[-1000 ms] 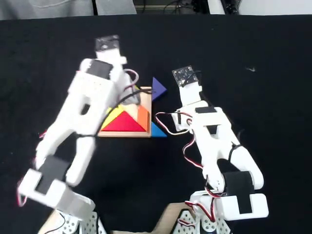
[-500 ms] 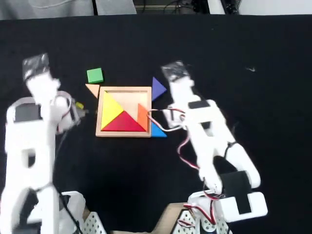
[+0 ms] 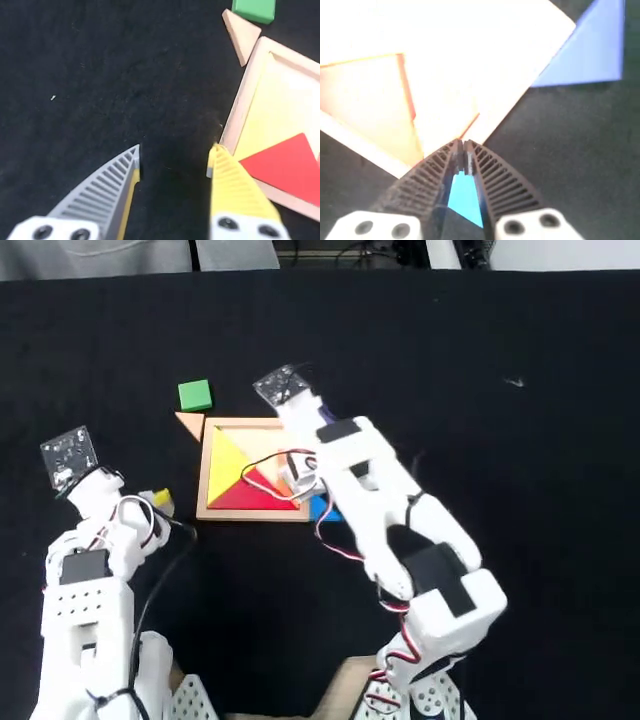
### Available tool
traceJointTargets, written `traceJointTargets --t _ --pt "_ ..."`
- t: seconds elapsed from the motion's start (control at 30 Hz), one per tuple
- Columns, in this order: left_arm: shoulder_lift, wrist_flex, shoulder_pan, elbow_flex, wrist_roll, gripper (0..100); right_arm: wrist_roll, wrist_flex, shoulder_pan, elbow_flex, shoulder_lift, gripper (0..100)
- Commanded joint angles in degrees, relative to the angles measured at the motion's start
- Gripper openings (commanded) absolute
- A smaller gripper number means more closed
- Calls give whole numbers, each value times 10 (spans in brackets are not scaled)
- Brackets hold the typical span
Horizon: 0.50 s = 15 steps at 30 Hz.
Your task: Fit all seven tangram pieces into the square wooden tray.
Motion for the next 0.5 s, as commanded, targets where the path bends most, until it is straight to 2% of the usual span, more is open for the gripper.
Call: traceJointTargets --t 0.0,0.17,0.27,0.37,0.47 --pt "36 -33 -5 -6 24 220 -4 17 -17 -44 -8 11" --pt "55 -44 -5 -8 24 219 -1 18 33 -79 -35 11" --pt "55 -47 -4 -7 24 219 -4 13 81 -137 -39 11" --pt "56 -47 -3 -7 24 219 -6 18 93 -204 0 15" --pt "56 -47 -1 -7 21 219 -19 47 92 -270 60 107"
